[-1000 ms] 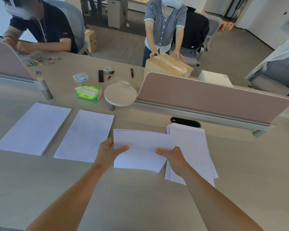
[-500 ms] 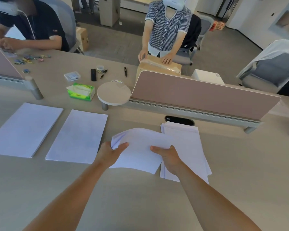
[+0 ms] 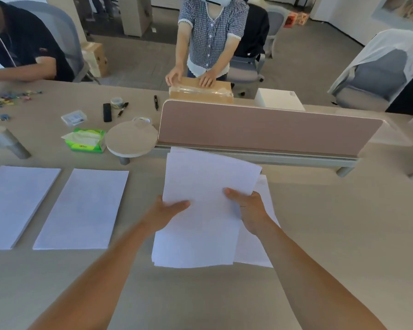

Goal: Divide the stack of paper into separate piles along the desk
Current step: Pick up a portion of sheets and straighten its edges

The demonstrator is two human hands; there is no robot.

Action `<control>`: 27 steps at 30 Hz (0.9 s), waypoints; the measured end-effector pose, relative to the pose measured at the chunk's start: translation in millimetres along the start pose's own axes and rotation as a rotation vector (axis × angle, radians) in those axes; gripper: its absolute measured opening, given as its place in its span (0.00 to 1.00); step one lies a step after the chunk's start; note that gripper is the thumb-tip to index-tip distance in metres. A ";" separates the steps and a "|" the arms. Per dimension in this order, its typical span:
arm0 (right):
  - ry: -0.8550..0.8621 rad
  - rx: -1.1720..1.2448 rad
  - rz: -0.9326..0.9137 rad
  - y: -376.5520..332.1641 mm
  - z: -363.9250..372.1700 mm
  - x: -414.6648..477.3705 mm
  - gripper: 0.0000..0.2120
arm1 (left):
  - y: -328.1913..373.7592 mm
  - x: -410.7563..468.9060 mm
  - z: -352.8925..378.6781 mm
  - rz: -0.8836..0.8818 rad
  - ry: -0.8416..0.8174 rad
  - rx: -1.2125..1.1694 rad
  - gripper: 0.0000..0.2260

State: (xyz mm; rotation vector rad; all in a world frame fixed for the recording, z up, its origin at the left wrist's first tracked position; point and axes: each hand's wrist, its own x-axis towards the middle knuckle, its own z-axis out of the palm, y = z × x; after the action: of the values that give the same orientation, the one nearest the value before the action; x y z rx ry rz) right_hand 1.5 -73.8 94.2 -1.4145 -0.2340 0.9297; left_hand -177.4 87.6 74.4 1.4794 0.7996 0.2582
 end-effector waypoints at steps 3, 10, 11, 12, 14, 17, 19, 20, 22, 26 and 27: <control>0.011 -0.130 0.051 -11.2 -33.3 29.6 0.16 | -3.5 23.9 27.8 -0.116 0.072 -0.039 0.12; 0.204 -0.687 0.194 1.2 -166.6 92.8 0.17 | -36.6 66.1 92.6 -0.424 0.160 -0.230 0.34; 0.240 -0.740 0.244 7.3 -186.9 97.1 0.18 | -39.1 69.8 102.1 -0.448 0.160 -0.251 0.31; 0.266 -0.784 0.295 16.0 -204.3 101.1 0.19 | -44.5 75.0 109.0 -0.469 0.172 -0.255 0.23; 0.279 -0.812 0.385 33.6 -227.3 109.1 0.20 | -48.9 84.5 123.0 -0.499 0.220 -0.206 0.15; 0.250 -0.705 0.452 57.5 -233.0 124.5 0.19 | -53.7 95.5 135.2 -0.555 0.305 -0.167 0.16; 0.220 -0.686 0.480 60.7 -221.4 126.9 0.17 | -54.6 99.7 142.3 -0.579 0.312 -0.178 0.14; 0.200 -0.722 0.491 63.0 -216.3 127.7 0.15 | -57.9 102.4 145.7 -0.597 0.311 -0.176 0.15; 0.186 -0.843 0.480 67.8 -206.3 127.9 0.13 | -57.7 104.7 154.9 -0.612 0.298 -0.174 0.16; 0.235 -0.986 0.469 74.1 -205.2 123.6 0.17 | -63.6 105.5 166.3 -0.619 0.293 -0.182 0.16; 0.222 -1.007 0.475 76.3 -207.6 122.4 0.16 | -64.0 103.3 166.9 -0.628 0.294 -0.177 0.16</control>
State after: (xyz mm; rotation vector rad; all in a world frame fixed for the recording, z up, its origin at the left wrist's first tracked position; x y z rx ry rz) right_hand 183.3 -153.5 -62.3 -2.5672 -0.2073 1.0739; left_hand -19.8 12.9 -36.0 0.9734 1.3967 0.0655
